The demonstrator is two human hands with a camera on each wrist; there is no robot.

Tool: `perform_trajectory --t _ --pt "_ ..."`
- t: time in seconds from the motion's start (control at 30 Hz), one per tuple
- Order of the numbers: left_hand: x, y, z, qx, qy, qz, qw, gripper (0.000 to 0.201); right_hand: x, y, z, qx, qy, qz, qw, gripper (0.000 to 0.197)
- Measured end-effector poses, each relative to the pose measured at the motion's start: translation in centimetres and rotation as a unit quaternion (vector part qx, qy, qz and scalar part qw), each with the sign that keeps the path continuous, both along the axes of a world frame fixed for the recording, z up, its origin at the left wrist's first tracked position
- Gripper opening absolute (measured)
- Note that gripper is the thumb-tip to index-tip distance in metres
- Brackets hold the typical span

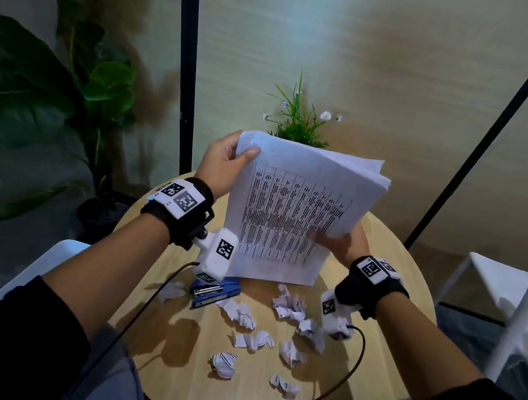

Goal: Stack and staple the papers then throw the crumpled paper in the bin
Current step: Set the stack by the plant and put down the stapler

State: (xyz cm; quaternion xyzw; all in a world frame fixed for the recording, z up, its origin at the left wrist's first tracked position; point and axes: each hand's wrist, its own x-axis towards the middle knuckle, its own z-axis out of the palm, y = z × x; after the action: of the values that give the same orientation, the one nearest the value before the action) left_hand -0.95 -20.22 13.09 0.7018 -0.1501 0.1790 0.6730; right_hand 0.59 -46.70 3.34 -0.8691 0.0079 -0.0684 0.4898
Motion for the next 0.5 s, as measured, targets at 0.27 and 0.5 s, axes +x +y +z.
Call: perform_trajectory --t 0.27,0.5 --pt "-0.6 0.8 2.9 -0.046 -0.015 -0.011 0.999 0.022 -3.2 2.6 -0.3 0.075 0.054 -0.041 0.995 0.093" --pt "-0.9 0.3 3.8 -0.037 -0.045 0.002 0.998 0.018 -5.6 2.1 -1.4 0.129 0.06 0.029 0.989 0.03"
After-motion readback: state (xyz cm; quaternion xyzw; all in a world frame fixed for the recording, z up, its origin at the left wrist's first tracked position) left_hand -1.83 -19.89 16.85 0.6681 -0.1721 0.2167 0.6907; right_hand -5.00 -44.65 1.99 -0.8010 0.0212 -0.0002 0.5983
